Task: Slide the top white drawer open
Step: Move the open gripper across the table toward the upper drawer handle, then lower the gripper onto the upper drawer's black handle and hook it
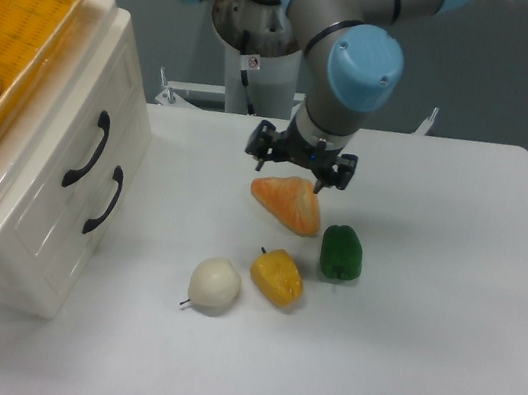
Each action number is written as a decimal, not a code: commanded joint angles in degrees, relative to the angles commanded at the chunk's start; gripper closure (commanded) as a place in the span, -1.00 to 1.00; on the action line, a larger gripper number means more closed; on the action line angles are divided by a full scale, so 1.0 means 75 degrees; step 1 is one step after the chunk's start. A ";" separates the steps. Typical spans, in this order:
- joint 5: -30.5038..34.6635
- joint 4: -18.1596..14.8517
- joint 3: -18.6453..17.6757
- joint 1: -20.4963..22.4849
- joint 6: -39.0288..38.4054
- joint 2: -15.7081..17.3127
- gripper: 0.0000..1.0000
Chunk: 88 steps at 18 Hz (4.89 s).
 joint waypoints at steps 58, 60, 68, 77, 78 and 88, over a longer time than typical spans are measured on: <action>-0.1536 0.0668 0.0305 -0.2345 -0.1712 -0.0328 -1.00; -0.1524 0.0668 0.0305 -0.2333 -0.1712 -0.0328 -1.00; -0.1524 0.0644 0.0281 -0.2345 -0.1712 -0.0340 -1.00; -0.1500 0.0679 0.0281 -0.2345 -0.1724 -0.0386 -1.00; -0.1500 0.0679 0.0281 -0.2333 -0.1713 -0.0398 -1.00; -0.1489 0.0679 0.0270 -0.2345 -0.1724 -0.0433 -1.00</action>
